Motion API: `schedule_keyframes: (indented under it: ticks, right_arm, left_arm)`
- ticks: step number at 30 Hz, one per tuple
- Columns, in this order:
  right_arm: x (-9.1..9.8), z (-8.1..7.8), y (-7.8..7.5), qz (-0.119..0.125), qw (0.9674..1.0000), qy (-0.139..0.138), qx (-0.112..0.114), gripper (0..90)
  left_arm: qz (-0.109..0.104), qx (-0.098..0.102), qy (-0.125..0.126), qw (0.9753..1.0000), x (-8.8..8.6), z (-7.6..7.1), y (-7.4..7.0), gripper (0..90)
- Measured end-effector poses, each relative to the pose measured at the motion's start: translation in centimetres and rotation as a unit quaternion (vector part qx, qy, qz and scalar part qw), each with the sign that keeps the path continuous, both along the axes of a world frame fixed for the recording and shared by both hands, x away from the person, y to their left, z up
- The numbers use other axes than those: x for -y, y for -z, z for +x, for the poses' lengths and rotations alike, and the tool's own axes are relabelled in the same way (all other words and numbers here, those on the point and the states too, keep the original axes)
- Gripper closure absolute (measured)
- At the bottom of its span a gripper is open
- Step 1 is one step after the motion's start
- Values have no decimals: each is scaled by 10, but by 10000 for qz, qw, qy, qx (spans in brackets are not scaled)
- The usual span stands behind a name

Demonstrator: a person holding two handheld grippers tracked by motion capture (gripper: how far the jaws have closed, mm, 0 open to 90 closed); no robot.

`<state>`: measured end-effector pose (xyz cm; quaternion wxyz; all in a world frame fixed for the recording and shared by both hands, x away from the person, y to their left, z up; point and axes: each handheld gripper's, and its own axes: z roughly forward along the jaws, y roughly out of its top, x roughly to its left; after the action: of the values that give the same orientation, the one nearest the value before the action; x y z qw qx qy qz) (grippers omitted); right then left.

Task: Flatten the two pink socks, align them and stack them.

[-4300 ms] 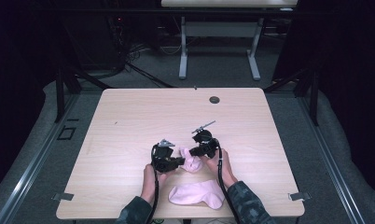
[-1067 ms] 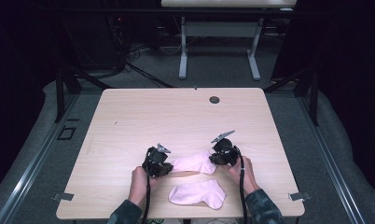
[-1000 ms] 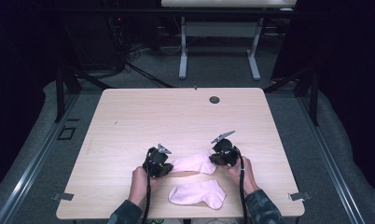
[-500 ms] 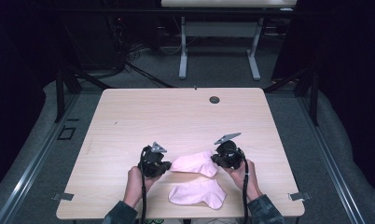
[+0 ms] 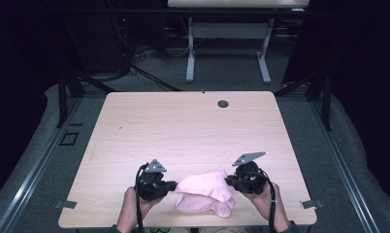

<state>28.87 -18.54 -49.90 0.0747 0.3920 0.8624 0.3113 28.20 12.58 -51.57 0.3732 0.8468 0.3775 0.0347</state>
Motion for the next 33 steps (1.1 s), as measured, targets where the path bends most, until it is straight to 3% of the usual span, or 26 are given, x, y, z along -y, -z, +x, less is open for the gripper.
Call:
schedule_keyframes:
  ticks: [2,5,7,11,14,18,21,23,24,25,28,33]
  right_arm:
    - [1,-3,3,11,10000,-4,-71,840]
    - [0,-10,19,10,9996,-16,-274,839]
    - [-2,-11,29,-111,9995,-31,-311,839]
    - [-4,-15,44,-251,9990,-15,-367,838]
    - [-5,-17,48,-415,9985,-38,-366,835]
    - [-5,-19,54,-413,9987,-12,-283,824]
    - [-5,-20,55,-443,9987,-12,-251,807]
    - [-3,-21,54,-474,9987,18,-172,694]
    - [-3,-21,54,-474,9987,18,-172,694]
    - [1,-22,51,-342,9993,10,-141,593]
    - [10,-23,44,-172,9997,156,13,438]
    - [31,-25,33,46,9990,373,227,221]
  left_arm:
    - [61,-98,71,9999,1,-6,6,890]
    - [214,-252,99,9994,2,-11,23,890]
    - [260,-336,116,9990,4,-13,31,890]
    - [417,-312,169,9985,8,-17,39,890]
    - [543,-255,168,9981,11,-17,43,889]
    - [691,-184,154,9973,14,-19,45,864]
    - [739,-168,158,9970,14,-18,45,752]
    - [790,-66,-16,9968,11,-17,42,532]
    - [790,-66,-16,9968,11,-17,42,425]
    - [730,-6,-177,9972,5,-16,39,360]
    - [641,102,-411,9970,-6,-16,33,239]
    - [576,396,-828,9941,-33,-17,21,150]
